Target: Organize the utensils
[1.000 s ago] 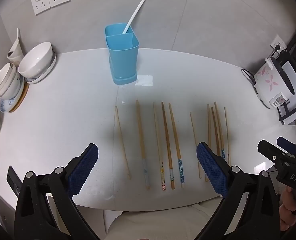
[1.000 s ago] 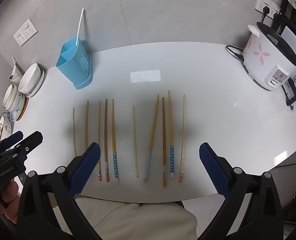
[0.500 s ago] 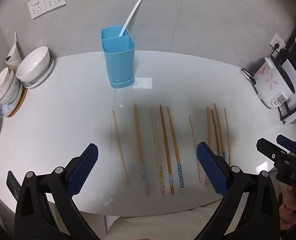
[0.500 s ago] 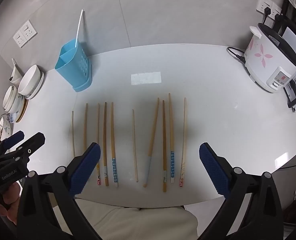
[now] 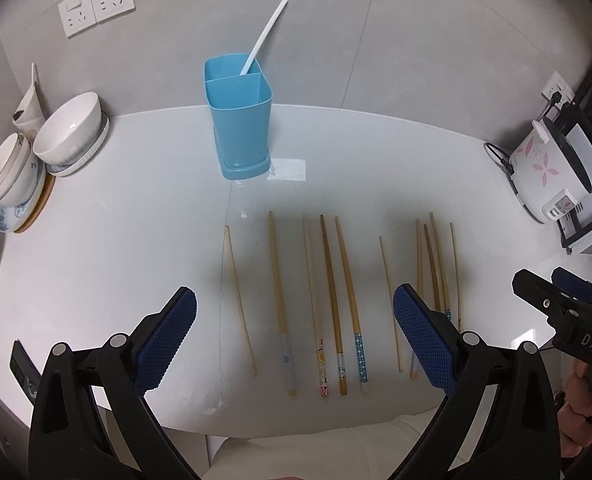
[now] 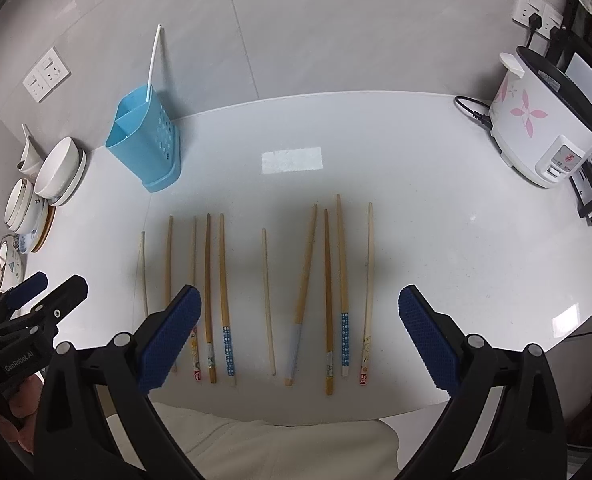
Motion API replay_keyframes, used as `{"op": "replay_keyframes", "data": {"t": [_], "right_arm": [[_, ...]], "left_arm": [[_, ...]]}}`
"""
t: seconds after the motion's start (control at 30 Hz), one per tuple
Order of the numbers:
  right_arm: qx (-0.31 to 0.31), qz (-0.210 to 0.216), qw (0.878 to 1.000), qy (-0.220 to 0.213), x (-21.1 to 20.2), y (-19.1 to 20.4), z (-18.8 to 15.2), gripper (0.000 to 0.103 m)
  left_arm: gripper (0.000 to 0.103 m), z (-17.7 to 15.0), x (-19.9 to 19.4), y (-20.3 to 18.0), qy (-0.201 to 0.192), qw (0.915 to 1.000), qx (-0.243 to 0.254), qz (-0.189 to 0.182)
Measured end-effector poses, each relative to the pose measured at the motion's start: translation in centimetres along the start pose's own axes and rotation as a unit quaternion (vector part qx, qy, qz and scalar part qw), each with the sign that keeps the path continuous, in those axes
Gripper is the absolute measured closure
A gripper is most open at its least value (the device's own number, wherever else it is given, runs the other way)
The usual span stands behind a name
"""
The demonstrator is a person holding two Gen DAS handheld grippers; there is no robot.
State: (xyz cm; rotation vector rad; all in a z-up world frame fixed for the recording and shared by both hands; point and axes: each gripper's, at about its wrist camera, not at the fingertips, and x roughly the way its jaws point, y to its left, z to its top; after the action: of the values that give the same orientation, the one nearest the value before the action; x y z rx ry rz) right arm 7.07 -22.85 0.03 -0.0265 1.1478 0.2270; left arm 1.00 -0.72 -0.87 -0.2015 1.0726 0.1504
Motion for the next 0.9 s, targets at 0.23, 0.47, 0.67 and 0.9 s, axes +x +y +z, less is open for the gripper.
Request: {"op": "replay_keyframes", "data": {"t": [0.23, 0.47, 0.67, 0.9], "right_arm": [[0.003, 0.003, 1.000, 0.003, 0.4, -0.2, -0.3, 0.008], [0.000, 0.003, 1.000, 0.002, 0.5, 0.0, -0.6, 0.008], [0.000, 0.003, 1.000, 0.003, 0.5, 0.0, -0.7, 0.008], [-0.004, 0.001, 1.000, 0.002, 0.6, 0.2, -1.1, 0.008]], "left_arm": [[0.006, 0.0, 0.2, -0.3, 0.005, 1.0000, 0.003, 0.001], [0.007, -0.2, 0.3, -0.2, 0.006, 1.0000, 0.002, -0.001], [0.007, -0.6, 0.2, -0.3, 0.002, 1.0000, 0.003, -0.004], [0.006, -0.5, 0.1, -0.1, -0.001, 1.0000, 0.001, -0.004]]}}
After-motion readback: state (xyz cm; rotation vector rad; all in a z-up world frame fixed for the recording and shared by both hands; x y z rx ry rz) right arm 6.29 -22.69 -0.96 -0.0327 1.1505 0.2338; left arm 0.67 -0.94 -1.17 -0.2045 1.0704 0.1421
